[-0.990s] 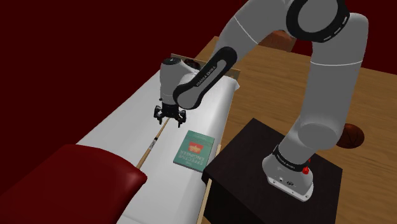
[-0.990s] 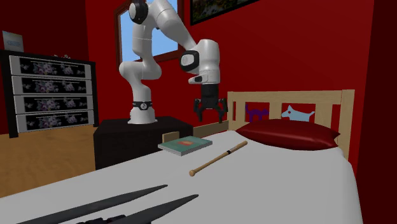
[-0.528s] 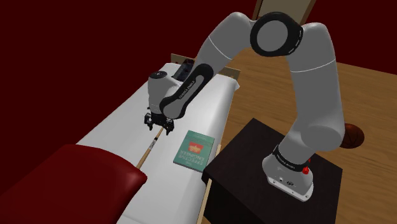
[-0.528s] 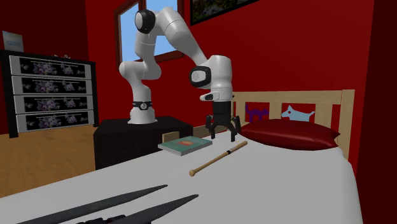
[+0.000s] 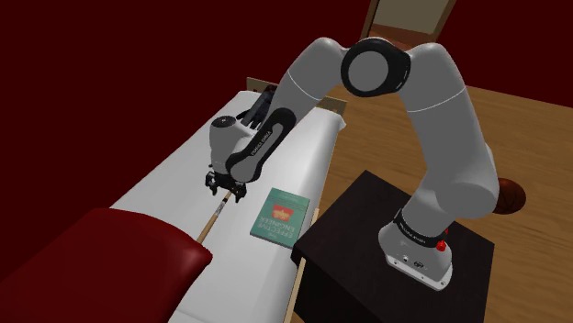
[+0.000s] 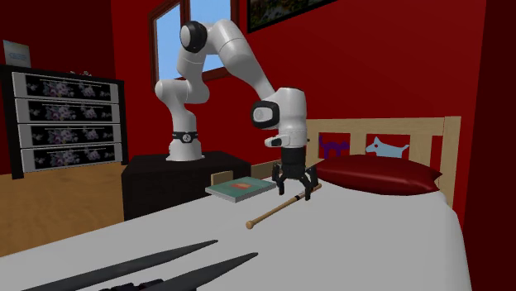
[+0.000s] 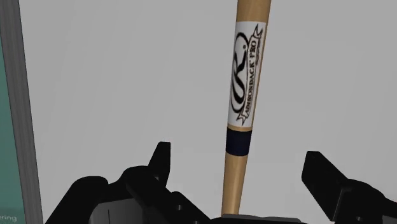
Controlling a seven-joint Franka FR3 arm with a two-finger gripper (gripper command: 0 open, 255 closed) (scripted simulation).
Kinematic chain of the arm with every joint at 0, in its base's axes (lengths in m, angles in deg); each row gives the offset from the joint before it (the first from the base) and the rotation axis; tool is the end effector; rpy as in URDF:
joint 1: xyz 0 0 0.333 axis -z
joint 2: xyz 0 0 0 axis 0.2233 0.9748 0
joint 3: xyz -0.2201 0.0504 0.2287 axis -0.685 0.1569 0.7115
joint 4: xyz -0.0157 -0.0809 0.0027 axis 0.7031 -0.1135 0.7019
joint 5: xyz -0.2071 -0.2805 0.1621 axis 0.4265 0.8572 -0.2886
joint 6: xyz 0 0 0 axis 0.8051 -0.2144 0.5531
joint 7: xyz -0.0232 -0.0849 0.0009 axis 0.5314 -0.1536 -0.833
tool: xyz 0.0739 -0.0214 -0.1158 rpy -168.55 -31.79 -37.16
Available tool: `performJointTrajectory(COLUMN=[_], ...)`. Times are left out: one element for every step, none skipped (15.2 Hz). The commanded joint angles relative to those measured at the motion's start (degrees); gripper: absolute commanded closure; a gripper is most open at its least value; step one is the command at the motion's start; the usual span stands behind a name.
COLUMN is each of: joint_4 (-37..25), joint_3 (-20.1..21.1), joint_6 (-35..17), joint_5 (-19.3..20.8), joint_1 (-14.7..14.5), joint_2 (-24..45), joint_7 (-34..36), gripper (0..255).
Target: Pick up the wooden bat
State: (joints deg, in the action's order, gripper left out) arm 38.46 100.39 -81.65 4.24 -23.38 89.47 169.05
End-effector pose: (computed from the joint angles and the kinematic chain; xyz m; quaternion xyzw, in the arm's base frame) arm 0.5734 0.2532 0.0827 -0.8481 0.5295 0.0022 0.0209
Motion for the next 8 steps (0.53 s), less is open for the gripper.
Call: performJointTrajectory(joint_4=[-0.7, -0.7, -0.7, -0.7, -0.7, -0.7, -0.7, -0.6], joint_3=[-0.3, -0.3, -0.3, -0.3, -0.3, -0.3, -0.3, -0.3], joint_6=[-0.5, -0.5, -0.5, -0.5, -0.5, -0.5, -0.6, -0.6], joint_5=[0.2, 0.2, 0.2, 0.2, 0.2, 0.2, 0.2, 0.2], joint_1=[-0.3, -0.3, -0.3, -0.3, -0.3, -0.3, -0.3, -0.2], joint_2=[1.2, 1.2, 1.2, 1.2, 1.2, 1.2, 1.2, 1.1], joint_7=[0.1, 0.1, 0.1, 0.1, 0.1, 0.1, 0.1, 0.1], gripper=[0, 0, 255, 255, 255, 255, 255, 255])
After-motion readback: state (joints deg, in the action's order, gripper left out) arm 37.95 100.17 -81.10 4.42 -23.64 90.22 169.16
